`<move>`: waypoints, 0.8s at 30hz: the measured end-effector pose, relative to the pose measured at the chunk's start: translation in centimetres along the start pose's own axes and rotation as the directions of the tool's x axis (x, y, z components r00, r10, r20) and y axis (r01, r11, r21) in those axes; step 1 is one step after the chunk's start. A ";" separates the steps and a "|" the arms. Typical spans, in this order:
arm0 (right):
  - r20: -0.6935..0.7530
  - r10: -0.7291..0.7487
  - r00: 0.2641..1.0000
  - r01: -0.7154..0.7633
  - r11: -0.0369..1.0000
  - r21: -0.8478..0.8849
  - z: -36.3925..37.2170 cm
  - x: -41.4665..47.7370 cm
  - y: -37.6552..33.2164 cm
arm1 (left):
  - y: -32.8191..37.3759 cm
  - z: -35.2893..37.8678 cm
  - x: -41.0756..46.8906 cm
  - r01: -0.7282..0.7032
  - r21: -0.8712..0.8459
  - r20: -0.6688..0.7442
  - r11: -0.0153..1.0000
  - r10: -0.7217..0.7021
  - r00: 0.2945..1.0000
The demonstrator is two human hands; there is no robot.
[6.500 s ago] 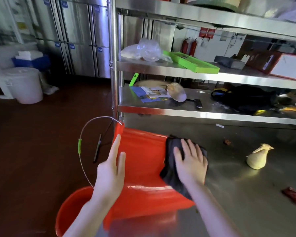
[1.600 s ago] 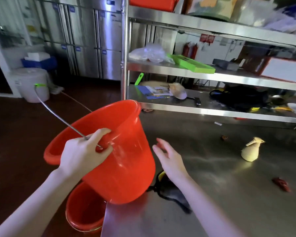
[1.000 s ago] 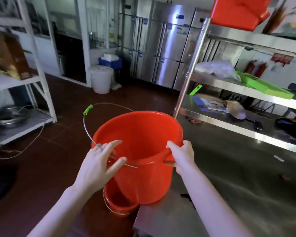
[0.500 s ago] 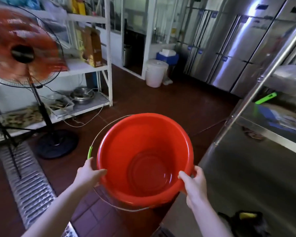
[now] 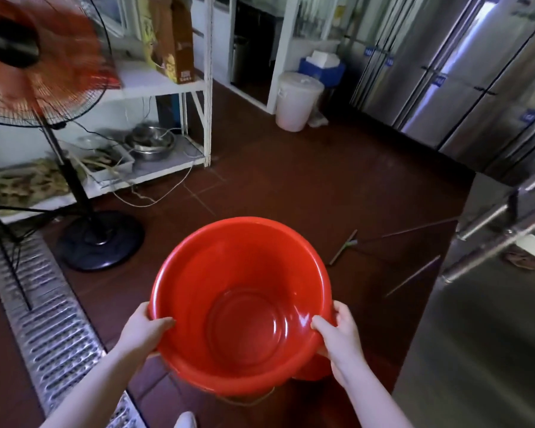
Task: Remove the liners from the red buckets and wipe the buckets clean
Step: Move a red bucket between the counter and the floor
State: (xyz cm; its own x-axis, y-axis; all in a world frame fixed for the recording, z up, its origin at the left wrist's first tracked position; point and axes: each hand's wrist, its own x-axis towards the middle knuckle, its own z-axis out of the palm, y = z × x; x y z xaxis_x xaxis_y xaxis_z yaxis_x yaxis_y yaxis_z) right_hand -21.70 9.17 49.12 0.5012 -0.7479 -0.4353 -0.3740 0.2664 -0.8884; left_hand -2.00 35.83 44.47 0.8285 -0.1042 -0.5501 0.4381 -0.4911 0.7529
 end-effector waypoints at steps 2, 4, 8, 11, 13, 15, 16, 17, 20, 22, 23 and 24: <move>0.001 0.046 0.999 -0.046 0.999 -0.015 2.9 2.5 -0.1 | 0.0 -0.3 3.3 0.022 -0.017 -0.026 1.000 -0.022 0.999; -0.008 0.074 0.997 -0.074 0.996 -0.046 5.5 5.0 0.3 | -0.3 -0.5 6.5 0.044 -0.017 -0.032 0.999 -0.044 0.999; -0.024 0.131 0.991 -0.133 0.979 -0.157 9.6 10.4 1.4 | -1.7 -0.1 11.8 0.062 -0.024 -0.045 0.998 -0.063 0.997; -0.014 0.183 0.983 -0.181 0.956 -0.232 12.3 14.7 3.1 | -3.1 1.0 15.2 0.089 -0.072 -0.081 0.994 -0.094 0.992; -0.015 0.196 0.980 -0.192 0.939 -0.285 13.9 17.6 5.0 | -4.5 2.0 17.8 0.115 -0.134 -0.097 0.984 -0.128 0.987; -0.016 0.213 0.977 -0.206 0.918 -0.338 15.3 20.5 7.3 | -6.2 3.2 20.2 0.135 -0.185 -0.106 0.973 -0.157 0.982; -0.017 0.226 0.974 -0.217 0.908 -0.358 15.9 21.9 8.6 | -7.1 3.9 21.4 0.143 -0.205 -0.108 0.968 -0.167 0.980; -0.021 0.235 0.972 -0.225 0.899 -0.375 16.4 23.4 9.9 | -8.0 4.7 22.6 0.147 -0.222 -0.109 0.964 -0.174 0.979; -0.027 0.259 0.966 -0.243 0.863 -0.443 17.7 27.7 14.0 | -11.1 7.3 26.0 0.158 -0.245 -0.126 0.956 -0.193 0.973; -0.030 0.271 0.962 -0.252 0.843 -0.475 18.2 30.5 16.8 | -13.3 9.4 28.1 0.175 -0.266 -0.120 0.948 -0.213 0.970; -0.029 0.271 0.962 -0.250 0.834 -0.493 18.5 31.9 18.2 | -14.5 10.4 29.2 0.187 -0.278 -0.118 0.942 -0.227 0.967; -0.030 0.267 0.963 -0.244 0.823 -0.513 18.6 33.2 19.6 | -15.7 11.4 30.2 0.198 -0.288 -0.115 0.937 -0.239 0.964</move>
State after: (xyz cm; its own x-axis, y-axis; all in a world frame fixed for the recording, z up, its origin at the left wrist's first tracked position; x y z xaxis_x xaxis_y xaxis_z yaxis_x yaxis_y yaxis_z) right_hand 2.13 0.93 14.52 0.3594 -0.6679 -0.6517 -0.8303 0.0899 -0.5500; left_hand 12.17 30.53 11.94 0.7342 0.1161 -0.6689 0.6749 -0.2320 0.7005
